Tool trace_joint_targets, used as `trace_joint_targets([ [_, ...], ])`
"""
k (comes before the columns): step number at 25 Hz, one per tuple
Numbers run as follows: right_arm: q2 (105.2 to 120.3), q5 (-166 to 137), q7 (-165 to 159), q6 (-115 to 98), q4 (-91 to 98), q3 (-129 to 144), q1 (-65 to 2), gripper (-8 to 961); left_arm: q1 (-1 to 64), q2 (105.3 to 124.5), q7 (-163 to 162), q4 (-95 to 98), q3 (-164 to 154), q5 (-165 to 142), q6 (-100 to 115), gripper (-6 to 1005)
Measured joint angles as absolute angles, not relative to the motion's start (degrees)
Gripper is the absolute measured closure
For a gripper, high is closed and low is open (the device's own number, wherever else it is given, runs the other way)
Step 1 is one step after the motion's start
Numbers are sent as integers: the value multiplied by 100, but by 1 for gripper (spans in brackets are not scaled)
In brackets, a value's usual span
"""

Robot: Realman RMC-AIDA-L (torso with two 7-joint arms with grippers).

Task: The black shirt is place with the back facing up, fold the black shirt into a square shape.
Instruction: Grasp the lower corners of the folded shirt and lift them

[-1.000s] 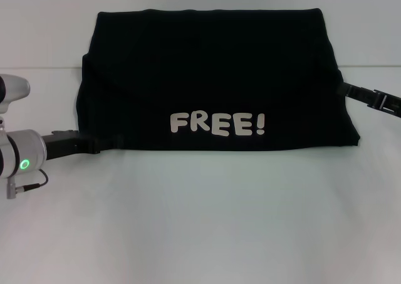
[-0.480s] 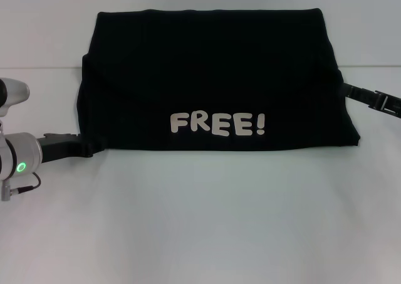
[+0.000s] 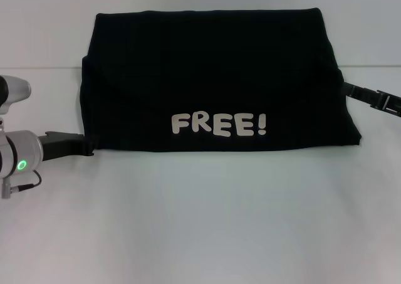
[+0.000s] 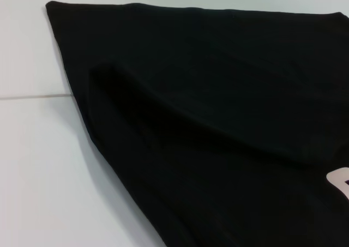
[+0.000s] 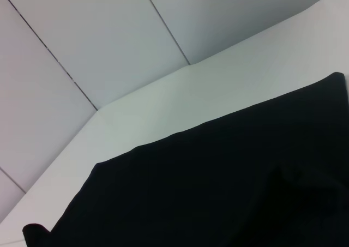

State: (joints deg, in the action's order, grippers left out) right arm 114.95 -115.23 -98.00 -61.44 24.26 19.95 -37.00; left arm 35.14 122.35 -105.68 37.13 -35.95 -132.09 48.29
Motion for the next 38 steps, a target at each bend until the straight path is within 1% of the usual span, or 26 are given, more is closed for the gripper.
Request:
trace_joint_targets([
  [2,11468,-11566,-9818,-6143,2426,2001,-3700,186,3515,12229,-10568,3724,-3595,-13212,4829,971],
  [9,11273,-12427,-10502,-5846,2466,2192,-3832,186,3507,12159,-10590,3989,-3584,-13359,5244,984],
  [13,11230,-12645,-11009,-5455,2531,2667,-3947,186,3486,12144,-10577,4070,-3591,-13367,5318,992],
  [16,11262,-12717,-11236,-5191,2533,3029,-4046,186,3490,12141,-10570,4072,-3594,-13368,5318,992],
  [19,11364,-12723,-11269,-4957,2524,3290,-4122,186,3501,12140,-10569,4071,-3594,-13368,5313,993],
  [24,11458,-12727,-11271,-4875,2508,3348,-4153,187,3524,12128,-10566,4066,-3595,-13368,5300,993],
  [34,11457,-12707,-11269,-5017,2449,3355,-4009,187,3538,12120,-10564,4042,-3588,-13354,5252,992],
  [38,11464,-12699,-11258,-5153,2449,3328,-3987,213,3562,12112,-10564,4030,-3575,-13357,5248,992],
])
